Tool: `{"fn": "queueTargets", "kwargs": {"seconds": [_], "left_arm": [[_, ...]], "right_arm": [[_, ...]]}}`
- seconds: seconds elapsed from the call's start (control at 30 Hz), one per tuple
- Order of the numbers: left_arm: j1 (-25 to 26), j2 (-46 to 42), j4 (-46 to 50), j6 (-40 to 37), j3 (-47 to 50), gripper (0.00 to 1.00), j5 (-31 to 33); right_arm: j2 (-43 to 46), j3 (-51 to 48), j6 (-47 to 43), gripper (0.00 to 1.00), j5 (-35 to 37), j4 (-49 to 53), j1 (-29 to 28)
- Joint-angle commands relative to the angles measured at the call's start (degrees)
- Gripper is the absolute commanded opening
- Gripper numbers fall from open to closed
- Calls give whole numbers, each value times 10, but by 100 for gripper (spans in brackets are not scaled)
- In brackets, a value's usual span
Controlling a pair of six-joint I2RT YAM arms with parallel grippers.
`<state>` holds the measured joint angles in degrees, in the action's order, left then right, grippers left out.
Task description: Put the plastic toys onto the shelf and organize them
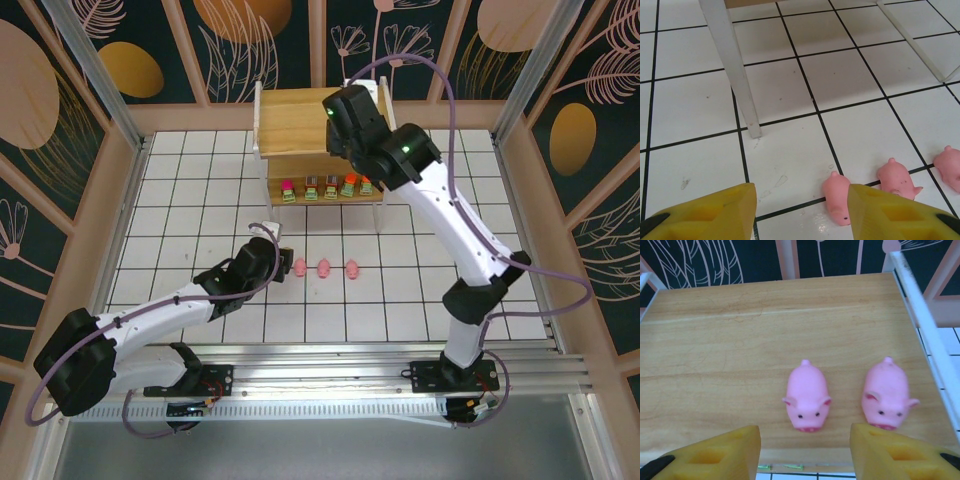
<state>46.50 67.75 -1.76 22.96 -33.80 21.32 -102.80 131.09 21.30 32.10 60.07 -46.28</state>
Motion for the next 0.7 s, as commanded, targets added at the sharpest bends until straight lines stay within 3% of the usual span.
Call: {"fn": "queueTargets", "kwargs": {"seconds": [0.0,0.37,0.67], "left_arm": [[3,-9,16,14,-21,52,20],[3,5,29,49,-35,53,17],[3,56,23,65,-55,54,-9]], "right_arm": [[45,-42,2,51,28,-12,-19],[198,-333,70,49,0,-94,-54],[266,-541,128,49,-48,-176,-60]]}}
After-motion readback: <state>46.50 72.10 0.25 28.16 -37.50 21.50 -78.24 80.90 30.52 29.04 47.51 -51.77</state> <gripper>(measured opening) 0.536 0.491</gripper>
